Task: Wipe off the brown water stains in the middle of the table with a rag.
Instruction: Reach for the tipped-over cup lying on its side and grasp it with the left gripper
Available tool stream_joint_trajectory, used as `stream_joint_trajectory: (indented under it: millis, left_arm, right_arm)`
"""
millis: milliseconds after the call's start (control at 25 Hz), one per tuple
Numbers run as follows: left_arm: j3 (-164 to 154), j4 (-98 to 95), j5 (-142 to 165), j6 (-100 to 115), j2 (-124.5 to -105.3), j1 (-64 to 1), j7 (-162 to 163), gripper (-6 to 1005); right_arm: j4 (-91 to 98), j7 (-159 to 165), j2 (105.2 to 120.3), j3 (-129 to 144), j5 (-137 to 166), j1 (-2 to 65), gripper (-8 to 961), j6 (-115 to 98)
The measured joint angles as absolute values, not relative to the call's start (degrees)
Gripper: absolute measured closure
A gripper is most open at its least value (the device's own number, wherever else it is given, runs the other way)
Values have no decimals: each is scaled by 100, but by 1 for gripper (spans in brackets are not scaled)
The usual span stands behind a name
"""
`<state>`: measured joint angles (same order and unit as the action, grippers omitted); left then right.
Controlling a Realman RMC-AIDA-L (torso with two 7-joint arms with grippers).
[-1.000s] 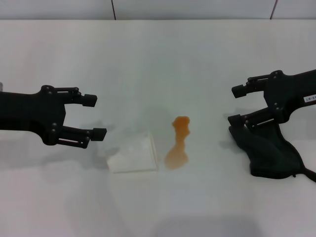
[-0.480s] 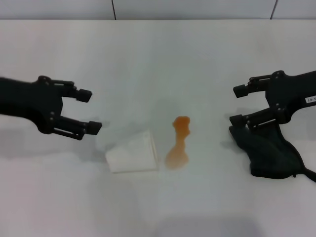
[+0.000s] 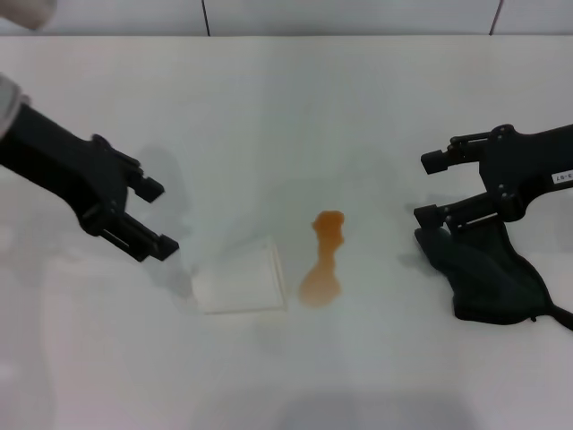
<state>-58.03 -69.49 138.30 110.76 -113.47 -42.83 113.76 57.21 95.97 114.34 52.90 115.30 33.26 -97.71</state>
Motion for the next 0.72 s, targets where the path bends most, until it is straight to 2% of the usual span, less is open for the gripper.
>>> stream_joint_trajectory:
  millis: [160,480,720]
  left_arm:
    - [-6067,-6937,14039,11060,-11430,-4437,11372,117]
    - [-6567,-6765,14625,10901,-11848,-4513,11289,116]
    - [-6670,-6488,14736,10643,-11896,-4611,11351,116]
  right_arm:
    - [5721,9612,11449,5306,11530,3371,97,-9771]
    - [5706,9615,11487,5343,11531,3459,97,-9725]
    - [5664,9605,11496,5354,11539,3476,97,-9710]
